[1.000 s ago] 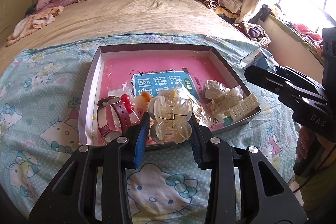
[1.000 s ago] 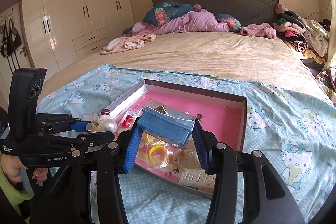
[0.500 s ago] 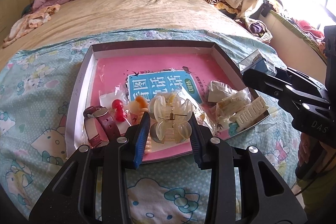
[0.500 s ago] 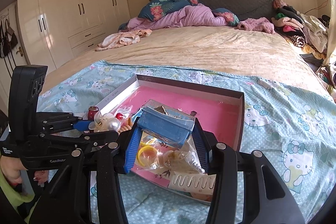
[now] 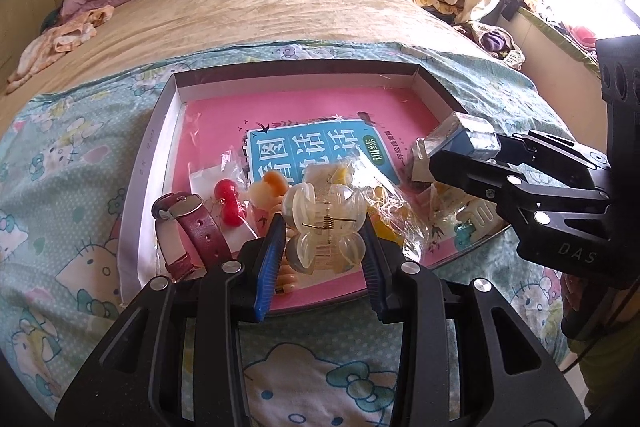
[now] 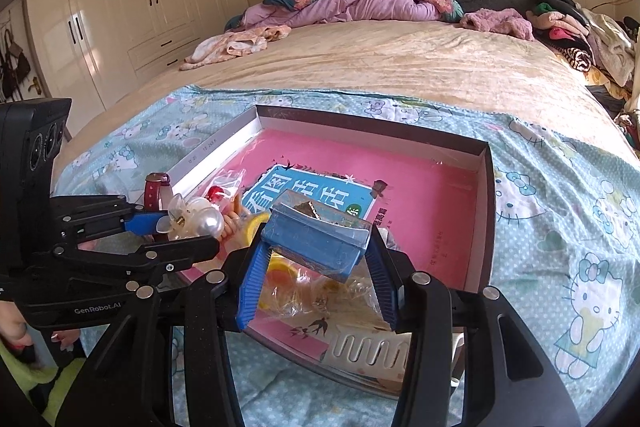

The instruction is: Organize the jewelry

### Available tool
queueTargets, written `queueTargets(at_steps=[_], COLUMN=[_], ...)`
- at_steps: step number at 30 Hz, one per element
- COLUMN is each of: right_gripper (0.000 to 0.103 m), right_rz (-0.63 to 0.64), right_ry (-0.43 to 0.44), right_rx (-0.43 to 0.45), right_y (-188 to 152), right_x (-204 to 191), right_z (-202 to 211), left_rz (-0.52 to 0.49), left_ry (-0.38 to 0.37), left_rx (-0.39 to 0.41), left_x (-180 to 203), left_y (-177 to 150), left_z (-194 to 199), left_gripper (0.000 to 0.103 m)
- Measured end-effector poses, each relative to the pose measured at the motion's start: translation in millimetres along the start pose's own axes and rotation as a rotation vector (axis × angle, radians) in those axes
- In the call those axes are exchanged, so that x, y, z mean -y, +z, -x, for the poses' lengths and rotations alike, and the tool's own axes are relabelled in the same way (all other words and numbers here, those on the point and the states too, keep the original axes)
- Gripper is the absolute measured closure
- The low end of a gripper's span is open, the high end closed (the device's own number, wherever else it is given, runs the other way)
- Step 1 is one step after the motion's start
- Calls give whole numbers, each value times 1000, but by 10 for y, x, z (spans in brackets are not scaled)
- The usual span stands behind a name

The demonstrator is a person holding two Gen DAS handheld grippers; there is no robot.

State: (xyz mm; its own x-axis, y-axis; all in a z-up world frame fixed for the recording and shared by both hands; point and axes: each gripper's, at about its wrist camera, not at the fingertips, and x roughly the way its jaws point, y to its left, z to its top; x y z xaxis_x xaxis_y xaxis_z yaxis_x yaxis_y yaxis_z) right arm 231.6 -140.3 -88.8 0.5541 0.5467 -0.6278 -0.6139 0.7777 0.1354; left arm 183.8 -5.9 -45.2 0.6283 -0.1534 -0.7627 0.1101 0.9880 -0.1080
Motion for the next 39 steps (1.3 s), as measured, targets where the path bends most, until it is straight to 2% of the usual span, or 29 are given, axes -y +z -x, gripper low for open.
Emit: queueTargets(at_steps=[3, 7, 25, 31, 33, 39], right_gripper=[57, 57, 54, 38, 30, 17], right_rz=[2, 8, 8, -6, -10, -18], right_ry=[-1, -1, -5, -20, -26, -42], right_rx=[-3, -14, -20, 12, 29, 80], right_y=[-3, -1, -13, -27, -28, -39], right_x=[3, -7, -44, -30, -32, -64], right_z=[-7, -37, 37, 224, 301, 563], left_rz=[1, 1, 7, 13, 16, 29], left_ry=[2, -1, -4, -4, -5, -5], left_rx=[-7, -7, 0, 12, 17, 42], left_x=[-6, -12, -11, -20, -22, -20], left_y=[-8, -21, -59, -52, -48, -27], left_z=[-30, -45, 48, 123, 157, 311], left_gripper=[74, 65, 65, 64, 64, 54])
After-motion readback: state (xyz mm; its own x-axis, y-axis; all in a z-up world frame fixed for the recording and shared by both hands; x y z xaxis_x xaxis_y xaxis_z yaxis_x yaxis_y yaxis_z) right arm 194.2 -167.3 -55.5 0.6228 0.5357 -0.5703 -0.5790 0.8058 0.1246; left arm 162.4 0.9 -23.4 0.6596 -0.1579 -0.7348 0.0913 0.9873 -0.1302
